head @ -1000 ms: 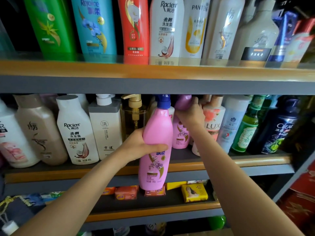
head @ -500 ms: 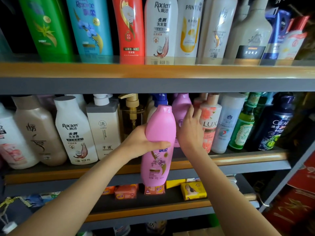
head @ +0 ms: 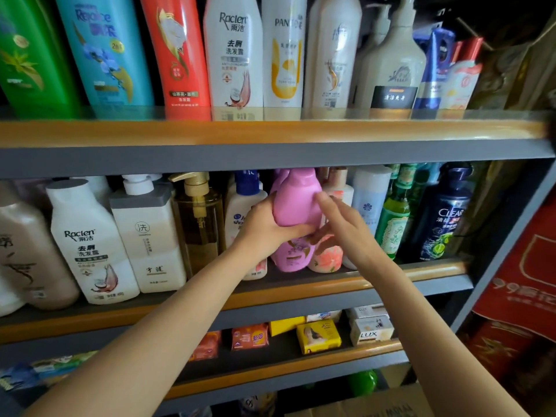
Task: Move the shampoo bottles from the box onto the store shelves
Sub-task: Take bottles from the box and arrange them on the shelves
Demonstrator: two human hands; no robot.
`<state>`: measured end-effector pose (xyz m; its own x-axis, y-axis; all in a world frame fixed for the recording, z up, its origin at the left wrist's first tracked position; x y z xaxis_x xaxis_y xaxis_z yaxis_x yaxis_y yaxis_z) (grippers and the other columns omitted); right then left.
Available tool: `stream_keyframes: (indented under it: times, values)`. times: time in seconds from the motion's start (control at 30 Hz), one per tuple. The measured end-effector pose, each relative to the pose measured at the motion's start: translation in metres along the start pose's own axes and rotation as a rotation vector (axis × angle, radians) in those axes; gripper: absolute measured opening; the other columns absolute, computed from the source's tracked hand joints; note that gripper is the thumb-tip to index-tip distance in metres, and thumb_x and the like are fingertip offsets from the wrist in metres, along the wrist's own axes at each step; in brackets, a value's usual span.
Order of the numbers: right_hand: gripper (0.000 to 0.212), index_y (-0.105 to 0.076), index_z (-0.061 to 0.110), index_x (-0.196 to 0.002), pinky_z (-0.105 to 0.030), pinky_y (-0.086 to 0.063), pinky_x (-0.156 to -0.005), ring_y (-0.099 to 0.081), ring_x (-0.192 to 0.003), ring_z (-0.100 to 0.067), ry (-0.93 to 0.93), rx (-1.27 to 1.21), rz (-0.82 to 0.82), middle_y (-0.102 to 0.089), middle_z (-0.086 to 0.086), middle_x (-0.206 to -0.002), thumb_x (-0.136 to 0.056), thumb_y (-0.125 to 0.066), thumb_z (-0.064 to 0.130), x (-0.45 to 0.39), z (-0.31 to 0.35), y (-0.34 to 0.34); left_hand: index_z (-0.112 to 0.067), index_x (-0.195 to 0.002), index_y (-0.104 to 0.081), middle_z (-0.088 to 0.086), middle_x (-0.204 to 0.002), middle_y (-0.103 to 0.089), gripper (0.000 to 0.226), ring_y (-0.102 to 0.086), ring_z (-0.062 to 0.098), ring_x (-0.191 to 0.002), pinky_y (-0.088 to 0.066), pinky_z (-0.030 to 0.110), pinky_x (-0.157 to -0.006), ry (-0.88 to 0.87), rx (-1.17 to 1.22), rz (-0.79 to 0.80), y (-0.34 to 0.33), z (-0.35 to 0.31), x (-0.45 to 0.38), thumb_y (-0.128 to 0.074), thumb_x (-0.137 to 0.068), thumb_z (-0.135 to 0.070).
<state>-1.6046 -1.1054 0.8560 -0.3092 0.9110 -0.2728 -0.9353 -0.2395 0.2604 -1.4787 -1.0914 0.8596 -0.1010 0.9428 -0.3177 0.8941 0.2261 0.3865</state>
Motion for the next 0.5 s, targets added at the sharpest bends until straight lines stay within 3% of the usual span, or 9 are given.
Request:
stream_keyframes:
  times: [0.07,0.17,0.27,0.3,0.4,0.5]
  values:
    - [0.045,-0.054,0.011,-0.108,-0.032,-0.055,-0.061,-0.062,-0.056,-0.014,0.017,0.121,-0.042,-0.059,-0.003,-0.076,-0.093,-0.038,0.051,-0.005,-0.001,-0.002,-0.012,-0.120,-0.053,0.003,-0.109,-0.062,0.060,-0.059,0.021,-0.099,-0.050,0.034,-0.084,0.015,-0.018,-0.021,-0.002,0.006,-0.001,-0.081,-0.069,-0.024]
    - [0.046,-0.053,0.012,-0.107,-0.025,-0.052,-0.066,-0.062,-0.064,-0.012,0.013,0.250,-0.079,-0.058,0.007,-0.074,-0.094,-0.036,0.052,-0.009,-0.011,-0.004,-0.010,-0.119,-0.054,0.005,-0.108,-0.063,0.053,-0.059,0.019,-0.095,-0.048,0.025,-0.075,0.027,-0.100,-0.027,-0.007,0.018,-0.001,-0.077,-0.073,-0.025]
    - [0.042,-0.051,0.013,-0.102,-0.008,-0.040,-0.059,-0.053,-0.070,-0.002,0.008,0.306,-0.097,-0.052,0.012,-0.076,-0.094,-0.036,0.051,-0.014,-0.018,-0.006,-0.009,-0.118,-0.055,0.007,-0.111,-0.064,0.049,-0.061,0.021,-0.098,-0.047,0.025,-0.076,0.023,-0.202,-0.054,-0.006,0.025,-0.003,-0.074,-0.077,-0.028]
    - [0.043,-0.050,0.013,-0.099,-0.011,-0.041,-0.060,-0.054,-0.071,-0.006,0.006,0.317,-0.112,-0.053,0.010,-0.076,-0.094,-0.036,0.053,-0.017,-0.018,-0.006,-0.008,-0.117,-0.055,0.008,-0.111,-0.064,0.047,-0.061,0.022,-0.099,-0.046,0.025,-0.076,0.014,-0.247,-0.061,-0.004,0.024,-0.005,-0.072,-0.078,-0.029]
    - [0.047,-0.047,0.011,-0.099,-0.039,-0.049,-0.079,-0.063,-0.083,-0.030,-0.017,0.349,-0.141,-0.060,-0.005,-0.084,-0.092,-0.037,0.056,-0.027,-0.021,-0.007,-0.005,-0.108,-0.058,0.010,-0.103,-0.066,0.037,-0.063,0.024,-0.094,-0.044,0.025,-0.073,0.008,-0.421,-0.038,-0.001,0.024,-0.009,-0.068,-0.082,-0.029]
    - [0.052,-0.049,0.006,-0.108,-0.038,-0.047,-0.077,-0.063,-0.087,-0.033,0.035,0.429,-0.196,-0.064,-0.014,-0.092,-0.092,-0.040,0.056,-0.023,-0.024,-0.010,-0.003,-0.098,-0.059,0.009,-0.091,-0.064,0.031,-0.061,0.023,-0.084,-0.042,0.027,-0.070,0.086,-0.646,0.060,-0.004,0.038,-0.006,-0.063,-0.086,-0.032]
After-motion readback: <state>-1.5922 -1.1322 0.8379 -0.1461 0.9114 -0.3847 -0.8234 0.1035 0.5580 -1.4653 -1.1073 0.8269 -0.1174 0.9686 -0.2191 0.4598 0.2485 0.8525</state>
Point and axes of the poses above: each hand's wrist, its own x-axis away from the middle knuckle, its own y-axis out of the back of the hand, z = x × y, the point moved 9 cm from there along -x, towards the middle knuckle
